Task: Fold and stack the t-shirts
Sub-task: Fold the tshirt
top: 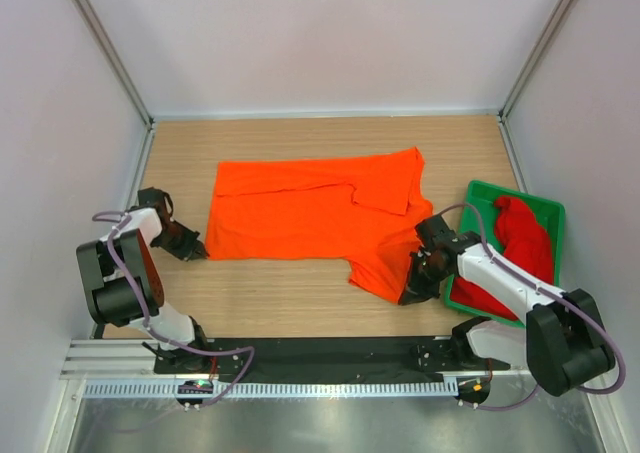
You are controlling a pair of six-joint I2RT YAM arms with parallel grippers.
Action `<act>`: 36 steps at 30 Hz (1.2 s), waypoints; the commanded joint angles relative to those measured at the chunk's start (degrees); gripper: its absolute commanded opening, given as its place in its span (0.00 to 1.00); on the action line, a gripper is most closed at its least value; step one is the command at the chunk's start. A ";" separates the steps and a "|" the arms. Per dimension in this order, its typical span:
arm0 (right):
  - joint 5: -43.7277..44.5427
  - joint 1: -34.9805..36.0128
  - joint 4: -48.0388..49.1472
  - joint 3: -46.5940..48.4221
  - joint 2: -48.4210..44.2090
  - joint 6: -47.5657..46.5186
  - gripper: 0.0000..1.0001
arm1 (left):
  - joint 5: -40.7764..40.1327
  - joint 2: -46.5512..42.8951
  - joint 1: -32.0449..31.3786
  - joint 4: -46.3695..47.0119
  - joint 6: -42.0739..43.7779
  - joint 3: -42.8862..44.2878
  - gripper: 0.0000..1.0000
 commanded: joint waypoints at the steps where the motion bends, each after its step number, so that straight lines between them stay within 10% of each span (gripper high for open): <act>1: 1.02 0.08 -3.10 1.20 -3.18 1.33 0.01 | -1.29 -4.49 0.41 -1.23 1.02 -2.52 0.00; 17: -3.73 0.08 -3.72 -5.40 -15.31 7.92 0.01 | -0.94 -12.75 0.41 -4.84 1.28 -4.90 0.00; 36: -0.91 -14.42 -12.77 42.05 18.15 -8.69 0.01 | 0.29 -4.68 -0.99 -11.34 -0.83 12.14 0.00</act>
